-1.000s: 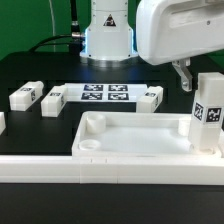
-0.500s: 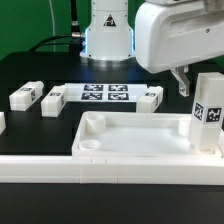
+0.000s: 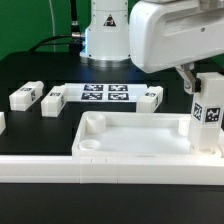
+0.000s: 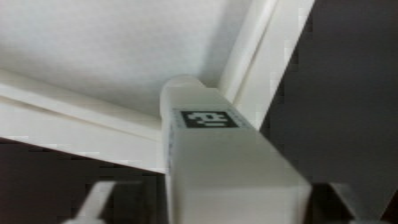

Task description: Assemble desk

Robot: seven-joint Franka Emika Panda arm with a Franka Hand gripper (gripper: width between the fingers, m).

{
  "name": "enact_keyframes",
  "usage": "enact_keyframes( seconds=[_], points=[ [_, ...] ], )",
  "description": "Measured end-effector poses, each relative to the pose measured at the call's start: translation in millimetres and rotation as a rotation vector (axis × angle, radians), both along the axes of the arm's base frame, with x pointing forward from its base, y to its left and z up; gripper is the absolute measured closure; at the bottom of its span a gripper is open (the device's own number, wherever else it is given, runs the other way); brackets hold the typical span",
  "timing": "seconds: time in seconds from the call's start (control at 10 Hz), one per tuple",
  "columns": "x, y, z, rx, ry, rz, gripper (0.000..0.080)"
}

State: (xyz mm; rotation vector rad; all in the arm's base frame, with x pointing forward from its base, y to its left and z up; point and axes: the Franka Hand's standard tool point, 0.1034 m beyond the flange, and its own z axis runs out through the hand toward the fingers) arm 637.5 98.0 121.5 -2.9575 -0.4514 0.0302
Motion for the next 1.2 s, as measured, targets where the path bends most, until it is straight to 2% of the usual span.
enact_keyframes(
  seconds=[0.1,0.5,1.2],
  points=[
    [0.2,-0.6,0.1,0.000,0.000,-0.001,0.0503],
    [0.4,-1.2,0.1,-0.001,0.000,-0.013,0.0503],
    [-2.3,1.1,-1.3,-0.023,0.095,-0.635,0.0502]
  ],
)
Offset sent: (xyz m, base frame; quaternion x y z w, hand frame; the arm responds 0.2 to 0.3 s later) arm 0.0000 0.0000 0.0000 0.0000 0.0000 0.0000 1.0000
